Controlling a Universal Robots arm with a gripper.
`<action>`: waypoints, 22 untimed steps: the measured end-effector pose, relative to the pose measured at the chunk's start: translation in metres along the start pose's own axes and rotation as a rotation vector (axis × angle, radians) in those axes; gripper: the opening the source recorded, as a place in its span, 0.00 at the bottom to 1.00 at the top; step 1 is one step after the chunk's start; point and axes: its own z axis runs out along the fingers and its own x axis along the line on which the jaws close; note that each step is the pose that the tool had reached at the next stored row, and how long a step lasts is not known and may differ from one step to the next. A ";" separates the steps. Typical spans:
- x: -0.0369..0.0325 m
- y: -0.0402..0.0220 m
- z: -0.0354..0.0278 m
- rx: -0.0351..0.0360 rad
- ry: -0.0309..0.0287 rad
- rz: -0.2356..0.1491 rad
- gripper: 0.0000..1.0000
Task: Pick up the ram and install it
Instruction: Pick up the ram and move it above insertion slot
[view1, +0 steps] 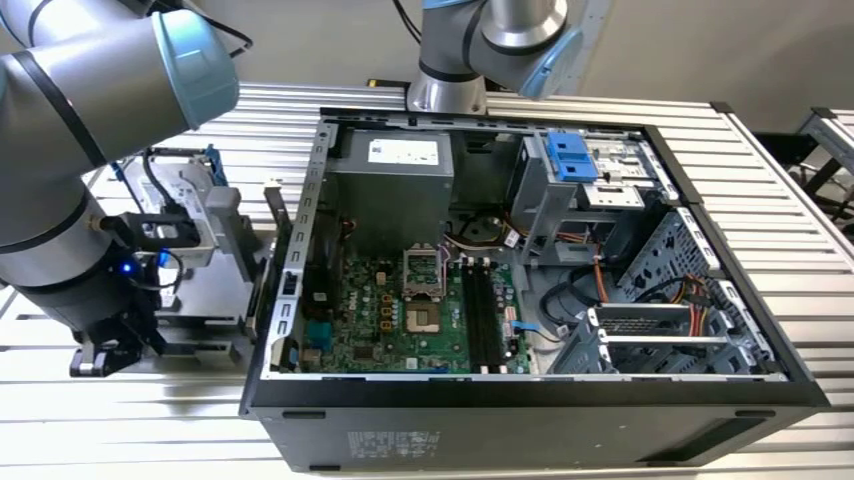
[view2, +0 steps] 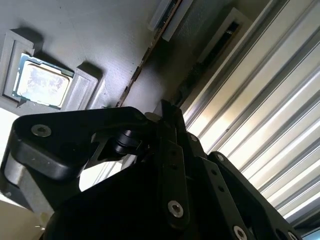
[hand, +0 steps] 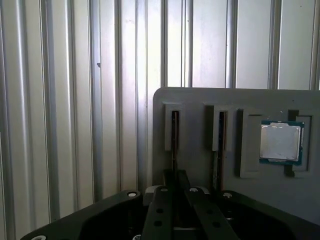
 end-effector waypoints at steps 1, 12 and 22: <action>0.0000 0.0000 -0.0010 0.0001 -0.0001 0.000 0.00; -0.0006 0.0014 -0.0144 0.0007 -0.0001 0.002 0.00; -0.0012 0.0017 -0.0299 0.0006 0.0000 0.002 0.00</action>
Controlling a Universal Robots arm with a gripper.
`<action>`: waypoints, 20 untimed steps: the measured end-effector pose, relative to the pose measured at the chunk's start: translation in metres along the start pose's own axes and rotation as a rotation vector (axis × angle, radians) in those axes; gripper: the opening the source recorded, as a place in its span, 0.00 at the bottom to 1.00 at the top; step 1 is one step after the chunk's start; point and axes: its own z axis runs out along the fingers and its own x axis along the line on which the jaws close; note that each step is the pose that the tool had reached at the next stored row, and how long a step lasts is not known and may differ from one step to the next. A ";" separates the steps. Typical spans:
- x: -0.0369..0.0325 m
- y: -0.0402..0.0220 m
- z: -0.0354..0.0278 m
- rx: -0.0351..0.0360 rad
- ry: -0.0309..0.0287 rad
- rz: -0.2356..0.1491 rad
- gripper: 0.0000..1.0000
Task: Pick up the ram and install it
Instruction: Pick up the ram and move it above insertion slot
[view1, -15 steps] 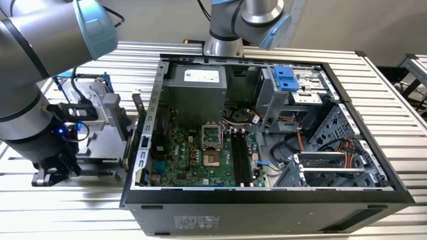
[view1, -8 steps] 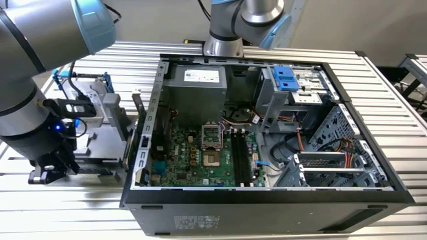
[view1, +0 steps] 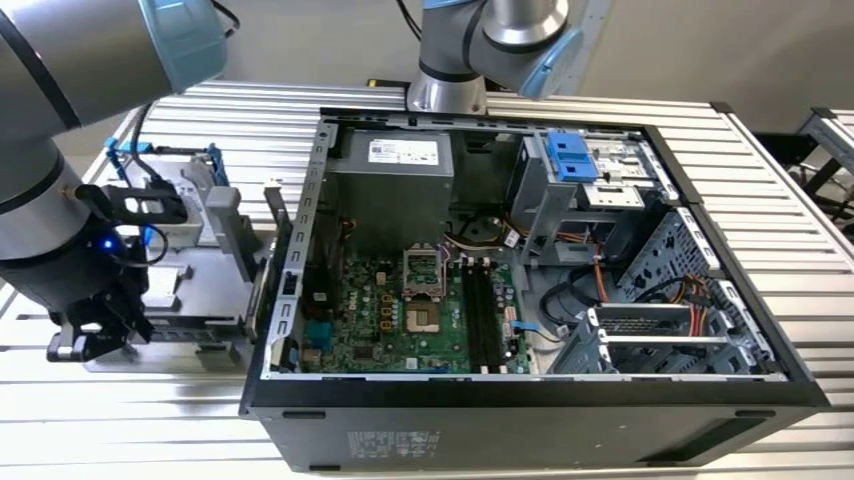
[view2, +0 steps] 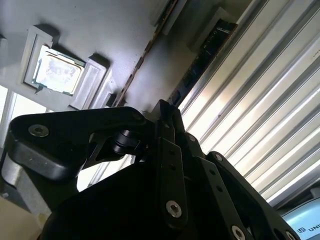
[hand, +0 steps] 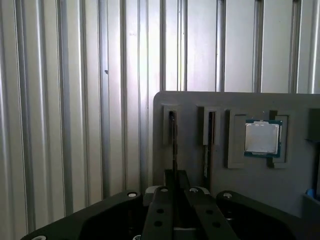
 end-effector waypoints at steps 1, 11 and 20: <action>-0.0001 0.0000 -0.0018 0.0000 0.0000 0.000 0.00; -0.0006 0.0003 -0.0154 0.0000 -0.0001 0.000 0.00; -0.0012 0.0006 -0.0322 0.0000 -0.0001 0.000 0.00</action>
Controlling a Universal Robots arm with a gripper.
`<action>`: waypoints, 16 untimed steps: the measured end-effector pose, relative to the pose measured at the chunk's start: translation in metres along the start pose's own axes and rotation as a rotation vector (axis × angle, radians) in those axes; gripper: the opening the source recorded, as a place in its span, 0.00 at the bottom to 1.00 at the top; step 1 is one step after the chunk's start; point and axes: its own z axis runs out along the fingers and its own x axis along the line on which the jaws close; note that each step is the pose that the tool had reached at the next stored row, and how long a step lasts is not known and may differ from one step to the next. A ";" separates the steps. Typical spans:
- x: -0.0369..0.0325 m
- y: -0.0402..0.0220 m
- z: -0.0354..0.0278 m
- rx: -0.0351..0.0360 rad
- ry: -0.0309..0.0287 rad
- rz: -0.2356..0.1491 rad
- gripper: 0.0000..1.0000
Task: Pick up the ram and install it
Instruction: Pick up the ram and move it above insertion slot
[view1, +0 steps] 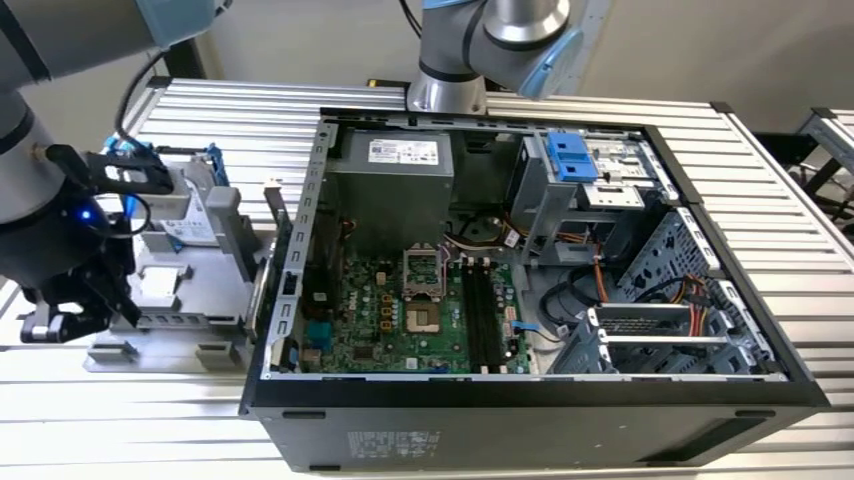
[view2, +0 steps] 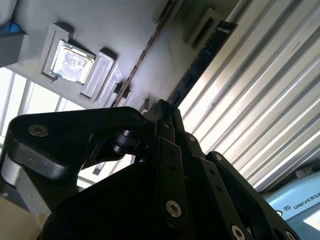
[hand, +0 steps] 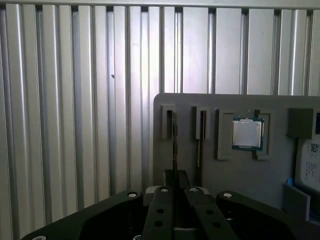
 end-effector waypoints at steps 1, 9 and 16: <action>-0.0001 0.0000 -0.0018 0.0000 0.0000 0.000 0.00; -0.0006 0.0003 -0.0182 -0.0001 0.0001 0.000 0.00; -0.0013 0.0007 -0.0338 0.0000 0.0000 0.000 0.00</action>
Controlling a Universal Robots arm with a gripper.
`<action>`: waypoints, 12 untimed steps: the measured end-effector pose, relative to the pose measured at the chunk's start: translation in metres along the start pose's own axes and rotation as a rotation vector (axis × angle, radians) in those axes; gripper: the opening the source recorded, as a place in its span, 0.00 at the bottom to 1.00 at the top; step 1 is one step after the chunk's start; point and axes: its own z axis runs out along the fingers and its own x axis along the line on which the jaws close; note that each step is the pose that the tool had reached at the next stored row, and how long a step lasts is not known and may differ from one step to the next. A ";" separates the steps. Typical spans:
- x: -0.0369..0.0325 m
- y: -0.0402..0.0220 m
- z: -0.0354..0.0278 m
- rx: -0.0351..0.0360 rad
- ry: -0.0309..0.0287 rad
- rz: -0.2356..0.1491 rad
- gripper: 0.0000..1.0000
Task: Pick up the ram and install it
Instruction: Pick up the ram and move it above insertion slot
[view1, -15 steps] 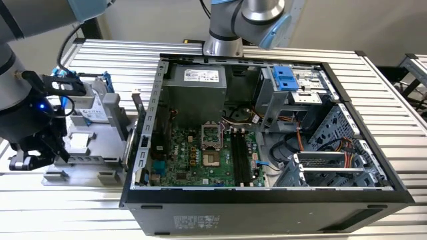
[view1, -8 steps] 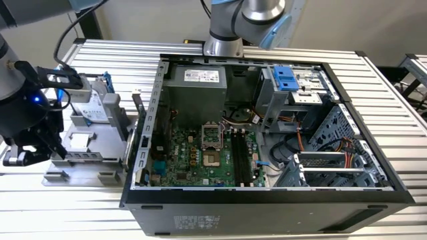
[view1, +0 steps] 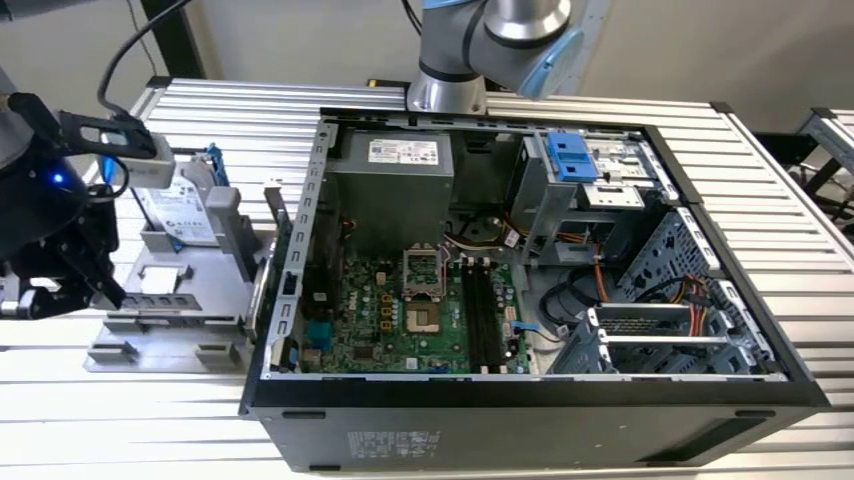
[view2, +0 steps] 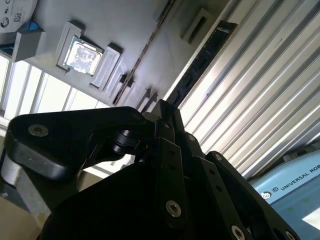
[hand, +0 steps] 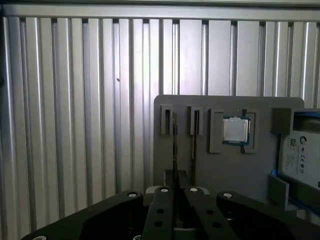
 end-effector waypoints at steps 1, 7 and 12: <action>-0.0001 0.0000 -0.0025 0.0000 0.0000 0.000 0.00; -0.0006 0.0003 -0.0167 0.0000 0.0000 0.000 0.00; -0.0011 0.0005 -0.0285 0.0000 0.0000 0.000 0.00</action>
